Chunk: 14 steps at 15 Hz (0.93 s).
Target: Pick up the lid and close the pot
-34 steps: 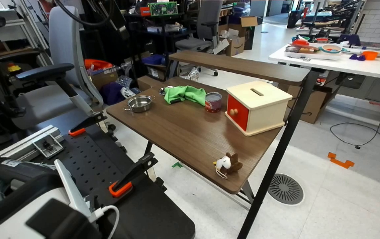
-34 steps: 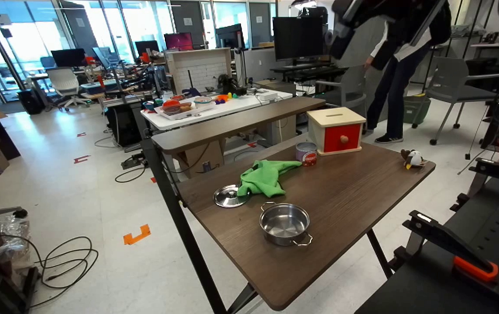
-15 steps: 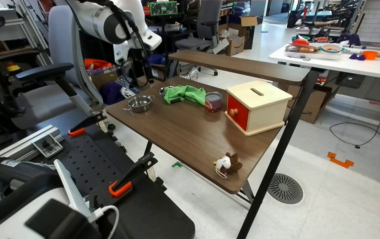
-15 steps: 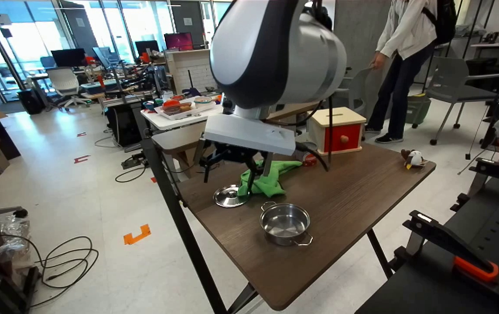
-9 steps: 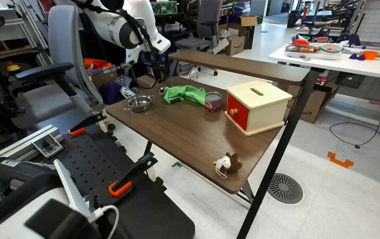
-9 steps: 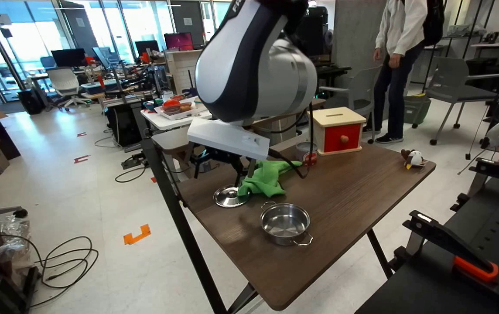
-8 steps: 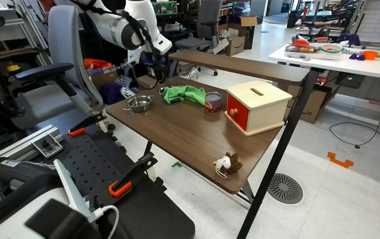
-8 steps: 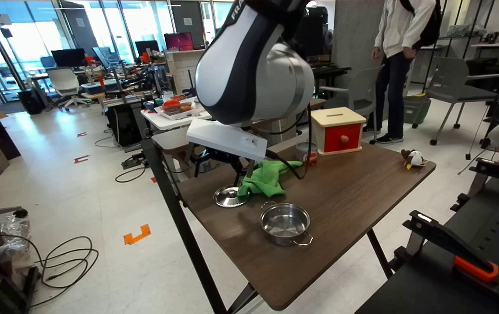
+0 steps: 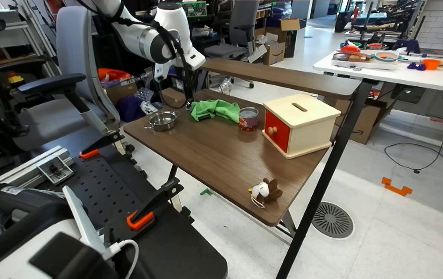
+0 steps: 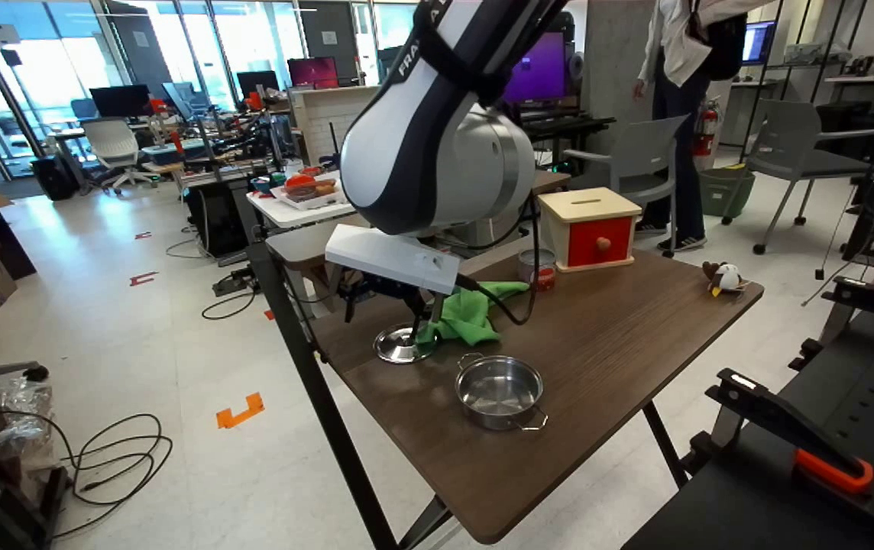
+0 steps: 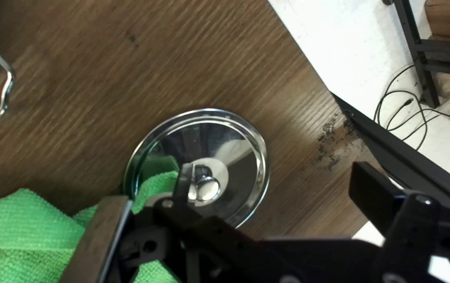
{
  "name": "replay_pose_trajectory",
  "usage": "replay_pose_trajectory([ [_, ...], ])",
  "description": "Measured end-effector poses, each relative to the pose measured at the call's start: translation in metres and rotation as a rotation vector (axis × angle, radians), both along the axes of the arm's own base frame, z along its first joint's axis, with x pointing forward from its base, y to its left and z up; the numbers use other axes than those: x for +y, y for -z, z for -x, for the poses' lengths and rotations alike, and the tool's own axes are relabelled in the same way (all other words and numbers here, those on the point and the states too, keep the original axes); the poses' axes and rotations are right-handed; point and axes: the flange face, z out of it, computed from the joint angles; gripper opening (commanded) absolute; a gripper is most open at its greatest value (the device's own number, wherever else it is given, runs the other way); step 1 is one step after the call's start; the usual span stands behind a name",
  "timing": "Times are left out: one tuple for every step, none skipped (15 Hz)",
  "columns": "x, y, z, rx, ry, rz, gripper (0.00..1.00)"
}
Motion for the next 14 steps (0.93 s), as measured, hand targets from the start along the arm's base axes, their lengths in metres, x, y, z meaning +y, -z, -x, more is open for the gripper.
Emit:
replay_pose_trajectory([
  [-0.001, 0.002, 0.0, 0.009, 0.001, 0.001, 1.0],
  [-0.002, 0.002, -0.001, 0.013, 0.005, 0.002, 1.0],
  [-0.005, 0.001, -0.003, 0.015, 0.009, 0.004, 1.0],
  [-0.01, 0.0, -0.005, 0.014, 0.016, 0.006, 1.0],
  [-0.016, -0.001, -0.009, 0.01, 0.024, 0.01, 1.0],
  [-0.022, -0.003, -0.012, 0.005, 0.033, 0.015, 1.0],
  [-0.03, -0.005, -0.017, -0.002, 0.043, 0.02, 1.0],
  [-0.038, -0.006, -0.021, -0.007, 0.052, 0.027, 1.0],
  [-0.047, -0.007, -0.024, -0.011, 0.062, 0.035, 1.0],
  [-0.056, -0.006, -0.027, -0.009, 0.072, 0.044, 1.0],
  [-0.065, -0.005, -0.028, 0.0, 0.08, 0.053, 1.0],
  [-0.074, -0.003, -0.03, 0.014, 0.088, 0.062, 1.0],
  [-0.081, -0.002, -0.03, 0.027, 0.094, 0.068, 1.0],
  [-0.085, 0.0, -0.03, 0.039, 0.096, 0.072, 1.0],
])
